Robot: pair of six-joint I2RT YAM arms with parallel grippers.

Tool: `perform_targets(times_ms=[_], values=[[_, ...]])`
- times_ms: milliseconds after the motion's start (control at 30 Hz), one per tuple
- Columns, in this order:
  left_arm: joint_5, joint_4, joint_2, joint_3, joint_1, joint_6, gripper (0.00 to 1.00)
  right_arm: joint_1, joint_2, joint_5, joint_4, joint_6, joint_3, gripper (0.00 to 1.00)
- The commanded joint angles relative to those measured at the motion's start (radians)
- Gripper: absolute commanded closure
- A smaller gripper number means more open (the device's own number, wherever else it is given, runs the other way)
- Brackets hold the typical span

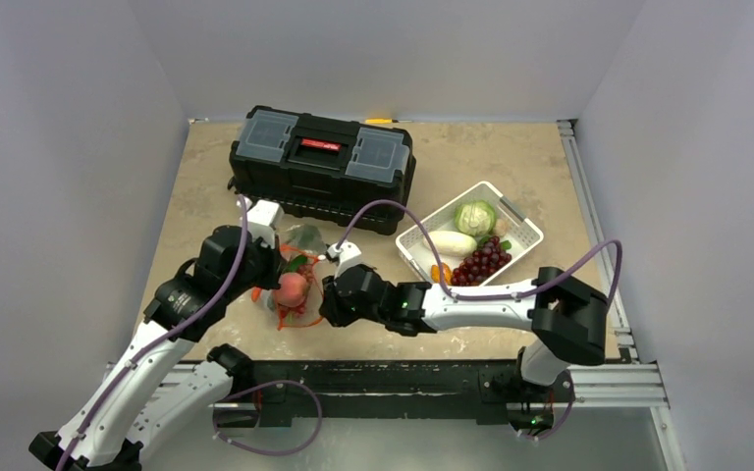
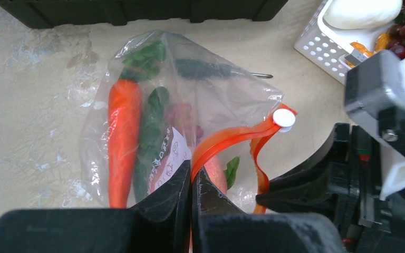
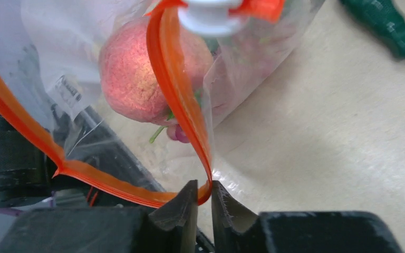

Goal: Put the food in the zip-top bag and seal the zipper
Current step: Adjust the zipper food storage bag at the center of the board.

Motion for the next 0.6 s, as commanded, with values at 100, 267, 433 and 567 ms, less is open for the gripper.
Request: perform_targets(times_ms=[100,267,433,567], values=[[0.077,-0.019,-0.076,0.058,-0.002,-0.185,1.00,0.002,-0.093,-0.115,0.065,-0.048,0.096,1.00],[-0.038,-0.284,-0.027,0.271,-0.002,-0.264,1.00,-0.004,-0.175,-0.169,0.066,-0.097,0.187,1.00],[-0.199,-0.403,-0.055,0.395,-0.002,-0.281,1.00,-0.045,-0.204,-0.226,0.000,-0.076,0.267,1.00],[-0.145,-0.318,-0.072,0.207,-0.002,-0.290,1.00,-0.077,-0.204,-0.254,0.037,-0.052,0.212,1.00]])
